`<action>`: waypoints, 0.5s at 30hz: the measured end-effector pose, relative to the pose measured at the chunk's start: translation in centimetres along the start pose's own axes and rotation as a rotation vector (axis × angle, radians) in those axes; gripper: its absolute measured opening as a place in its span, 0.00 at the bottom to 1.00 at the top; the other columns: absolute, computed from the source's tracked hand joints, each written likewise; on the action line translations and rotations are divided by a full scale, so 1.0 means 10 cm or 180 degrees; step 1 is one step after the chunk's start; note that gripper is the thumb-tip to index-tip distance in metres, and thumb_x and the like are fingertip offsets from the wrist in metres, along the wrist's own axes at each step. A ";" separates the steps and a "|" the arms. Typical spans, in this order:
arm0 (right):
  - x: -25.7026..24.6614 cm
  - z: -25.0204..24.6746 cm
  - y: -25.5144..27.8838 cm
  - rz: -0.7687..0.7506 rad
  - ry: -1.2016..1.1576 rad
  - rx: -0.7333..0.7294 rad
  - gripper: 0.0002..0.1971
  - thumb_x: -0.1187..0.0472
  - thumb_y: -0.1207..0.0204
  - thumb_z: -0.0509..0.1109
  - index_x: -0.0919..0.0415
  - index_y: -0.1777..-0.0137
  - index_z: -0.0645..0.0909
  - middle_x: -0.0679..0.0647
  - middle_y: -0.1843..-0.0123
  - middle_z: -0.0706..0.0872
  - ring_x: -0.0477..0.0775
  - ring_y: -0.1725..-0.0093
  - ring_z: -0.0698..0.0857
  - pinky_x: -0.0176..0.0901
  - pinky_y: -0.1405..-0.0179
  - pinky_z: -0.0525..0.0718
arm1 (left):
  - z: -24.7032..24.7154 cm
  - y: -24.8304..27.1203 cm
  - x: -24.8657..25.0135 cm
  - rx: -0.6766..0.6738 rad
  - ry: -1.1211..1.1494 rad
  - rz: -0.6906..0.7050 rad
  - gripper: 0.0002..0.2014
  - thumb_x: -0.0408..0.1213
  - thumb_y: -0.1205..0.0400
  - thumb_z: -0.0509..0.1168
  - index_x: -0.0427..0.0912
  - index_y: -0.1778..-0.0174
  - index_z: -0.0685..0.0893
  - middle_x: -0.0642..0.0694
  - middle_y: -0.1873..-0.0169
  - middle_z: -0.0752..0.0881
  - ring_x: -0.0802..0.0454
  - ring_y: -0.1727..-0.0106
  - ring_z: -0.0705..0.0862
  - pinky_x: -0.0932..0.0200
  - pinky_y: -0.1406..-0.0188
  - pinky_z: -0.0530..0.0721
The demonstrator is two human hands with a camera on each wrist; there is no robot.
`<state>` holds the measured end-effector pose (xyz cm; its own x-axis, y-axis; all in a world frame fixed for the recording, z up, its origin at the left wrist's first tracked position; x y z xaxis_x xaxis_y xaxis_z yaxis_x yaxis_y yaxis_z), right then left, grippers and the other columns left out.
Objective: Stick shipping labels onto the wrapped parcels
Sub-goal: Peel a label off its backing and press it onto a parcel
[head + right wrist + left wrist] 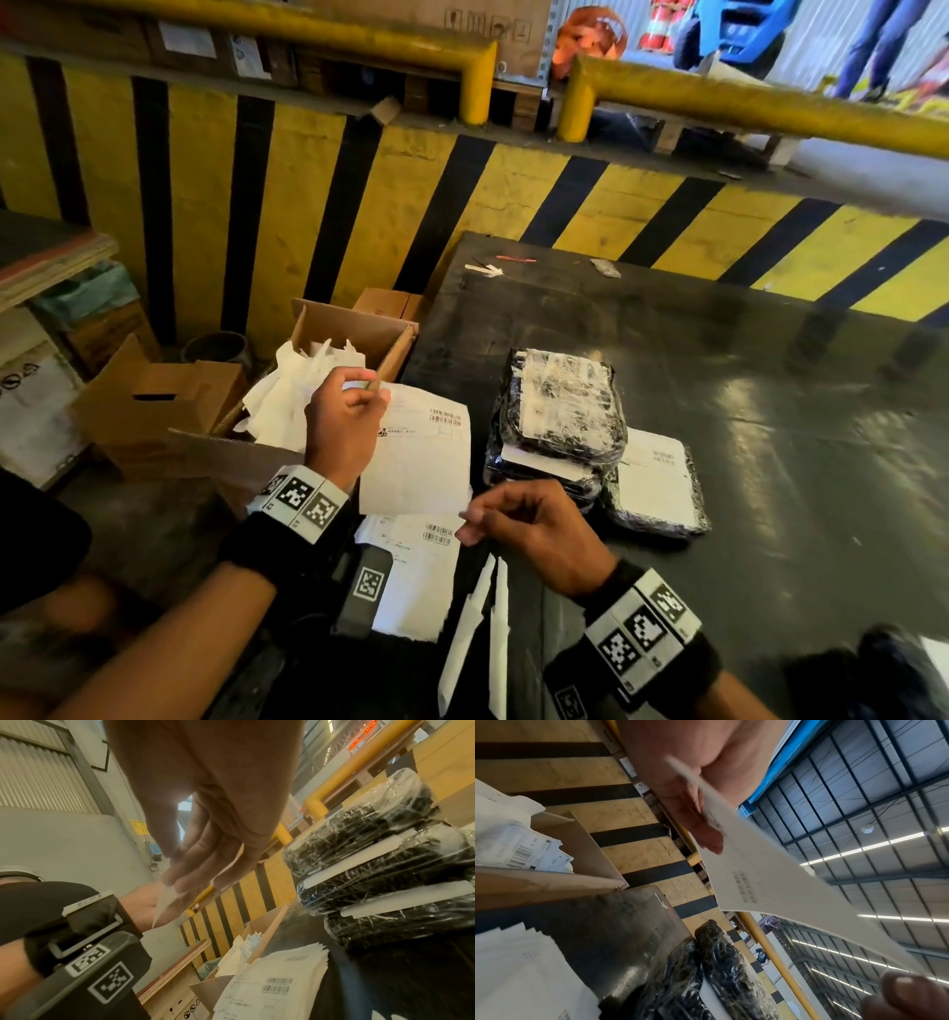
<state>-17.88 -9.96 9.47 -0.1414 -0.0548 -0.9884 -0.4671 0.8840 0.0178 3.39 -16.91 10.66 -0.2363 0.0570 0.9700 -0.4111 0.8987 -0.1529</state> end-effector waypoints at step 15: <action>-0.15 0.07 -0.14 -0.0119 -0.0431 0.0086 0.06 0.71 0.24 0.68 0.67 0.58 0.86 0.58 0.65 0.91 0.51 0.65 0.89 0.39 0.58 0.86 | 0.05 0.56 0.26 -0.0790 -0.0834 0.0889 0.04 0.41 0.21 0.69 0.47 0.56 0.88 0.52 0.57 0.88 0.56 0.54 0.84 0.58 0.53 0.83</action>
<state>-16.47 -10.76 10.82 -0.0043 -0.0263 -0.9996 -0.4460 0.8948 -0.0216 -0.02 -11.94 12.26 -0.5359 0.2288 0.8127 -0.0839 0.9434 -0.3210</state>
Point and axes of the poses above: each hand's wrist, its own y-axis away from the middle knuckle, its own z-axis out of the palm, x = y × z, the point moved 10 cm from there along -y, towards the middle knuckle
